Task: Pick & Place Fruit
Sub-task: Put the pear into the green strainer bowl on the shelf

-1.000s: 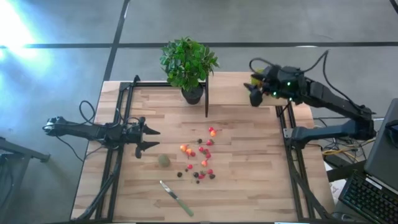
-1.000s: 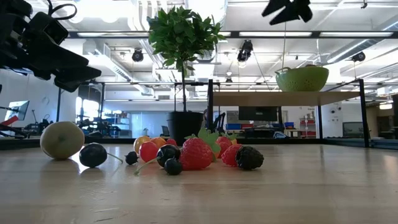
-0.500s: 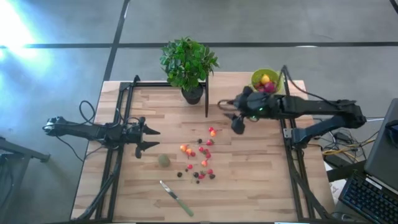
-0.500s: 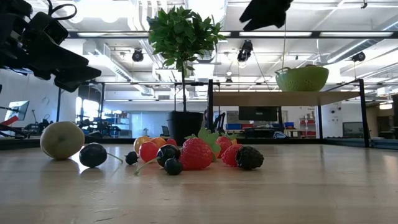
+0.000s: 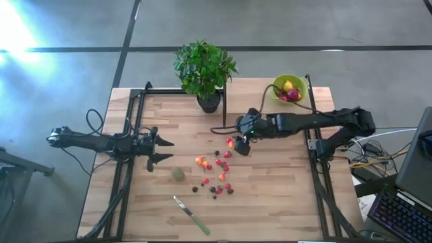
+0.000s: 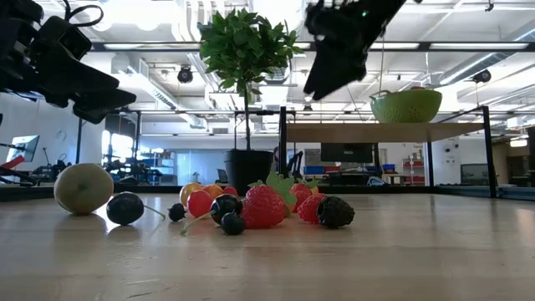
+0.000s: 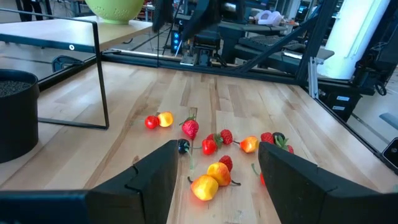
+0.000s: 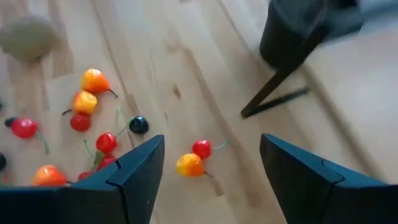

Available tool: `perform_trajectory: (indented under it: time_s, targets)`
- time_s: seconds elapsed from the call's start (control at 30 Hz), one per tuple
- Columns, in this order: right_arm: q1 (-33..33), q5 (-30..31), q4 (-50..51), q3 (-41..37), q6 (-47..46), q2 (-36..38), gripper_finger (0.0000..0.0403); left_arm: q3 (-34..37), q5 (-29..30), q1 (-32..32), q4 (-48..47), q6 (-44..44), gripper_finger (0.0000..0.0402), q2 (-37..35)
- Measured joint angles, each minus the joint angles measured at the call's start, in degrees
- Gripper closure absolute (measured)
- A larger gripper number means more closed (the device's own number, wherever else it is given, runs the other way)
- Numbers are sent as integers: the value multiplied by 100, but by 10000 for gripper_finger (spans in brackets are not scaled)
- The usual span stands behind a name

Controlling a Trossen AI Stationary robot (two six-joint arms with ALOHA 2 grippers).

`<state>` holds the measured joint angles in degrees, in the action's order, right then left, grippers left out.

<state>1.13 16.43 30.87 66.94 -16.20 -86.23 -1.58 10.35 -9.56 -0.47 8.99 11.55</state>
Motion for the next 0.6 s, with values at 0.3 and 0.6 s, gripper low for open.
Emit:
perform_trajectory:
  time_s: [0.3, 0.6]
  targets:
    - [-2, -48, -220, 0, -1036, -782, 160, 1, -1, -1, -1, 0, 172, 0]
    - [-2, -254, -356, 0, -1214, -1402, 123, 1, -1, -1, -1, 0, 172, 0]
